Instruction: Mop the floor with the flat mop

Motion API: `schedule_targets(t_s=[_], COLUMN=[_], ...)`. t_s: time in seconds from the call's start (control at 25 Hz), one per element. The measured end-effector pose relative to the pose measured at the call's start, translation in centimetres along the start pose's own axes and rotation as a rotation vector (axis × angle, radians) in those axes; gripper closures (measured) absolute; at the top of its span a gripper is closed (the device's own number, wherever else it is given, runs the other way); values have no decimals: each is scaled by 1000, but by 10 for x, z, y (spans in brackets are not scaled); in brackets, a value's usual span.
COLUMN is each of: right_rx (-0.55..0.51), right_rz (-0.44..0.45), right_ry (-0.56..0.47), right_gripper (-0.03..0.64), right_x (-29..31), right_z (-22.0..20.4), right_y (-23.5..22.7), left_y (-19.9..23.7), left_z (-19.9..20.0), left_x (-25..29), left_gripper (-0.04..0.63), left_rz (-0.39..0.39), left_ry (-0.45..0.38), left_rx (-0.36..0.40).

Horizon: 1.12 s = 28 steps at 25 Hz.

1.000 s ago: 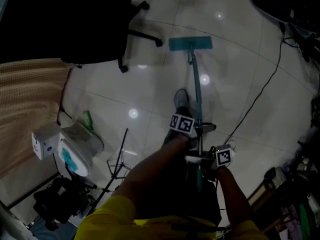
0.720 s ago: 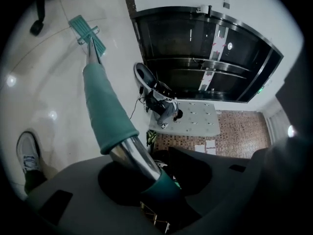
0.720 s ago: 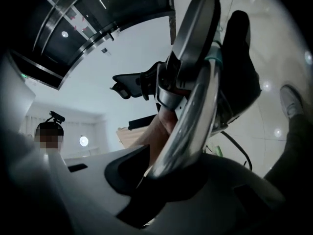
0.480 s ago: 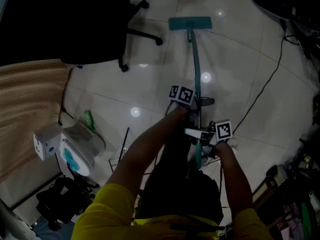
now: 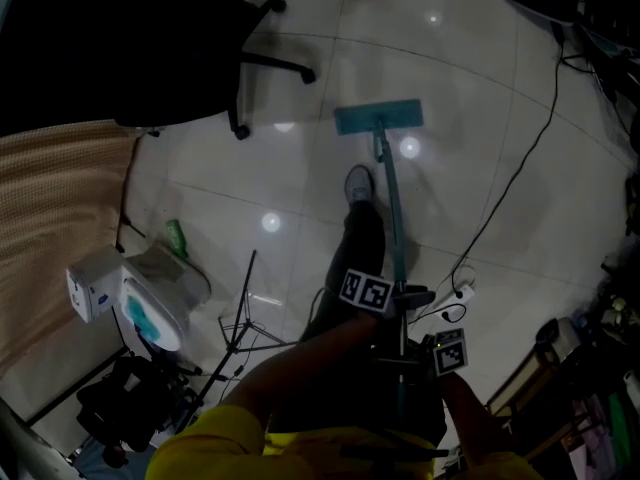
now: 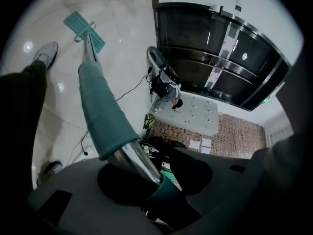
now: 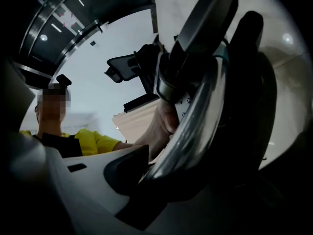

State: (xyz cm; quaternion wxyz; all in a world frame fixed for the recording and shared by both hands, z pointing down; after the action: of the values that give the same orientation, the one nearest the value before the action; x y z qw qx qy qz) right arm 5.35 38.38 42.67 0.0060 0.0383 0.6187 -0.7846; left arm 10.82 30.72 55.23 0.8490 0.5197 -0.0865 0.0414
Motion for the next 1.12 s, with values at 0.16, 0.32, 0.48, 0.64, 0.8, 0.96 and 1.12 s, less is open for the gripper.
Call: schedule_targets(t_s=[0.16,0.32,0.48,0.64,0.8,0.96,1.12], right_rx=[-88,-128,-128,-88,-1,32,-8], right_rz=[18,49,71,110,52,19,49], right_ry=[-44,-127,-141,-110,-30,31,11], right_gripper=[503,515,522,522,515,503,495], right_x=[15,25,36,25,6,-9,-13], right_z=[84,167,193,135,32,-34,-22], right_y=[-35,-64,-70,-46,-19,2,9], left_y=[2,-4,-4,-4,5,7,-3], left_z=[100,192,225,165,53,-23,-14], left_x=[-8,-15,-23,-12,5,16,14], left_gripper=[419,422,420,426,428,430,426], left_rz=[-16,-36,-81,-54,-21,-41,-81], left_ry=[23,29,-3,-2,51,18,-33], left_rx=[67,143,178,138,65,-16,-25])
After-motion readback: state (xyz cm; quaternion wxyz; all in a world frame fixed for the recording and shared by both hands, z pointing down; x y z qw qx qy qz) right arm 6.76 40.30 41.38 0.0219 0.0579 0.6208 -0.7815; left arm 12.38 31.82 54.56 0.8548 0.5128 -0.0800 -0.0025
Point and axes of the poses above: the fingertips, and each gripper's own axes: x forward along the fingers, y to its left, z out of its top, the point moved 4 cm from there along -x, backward along the fingers, and after that the axes turned 8 degrees about -x, right-handed, at the moved point
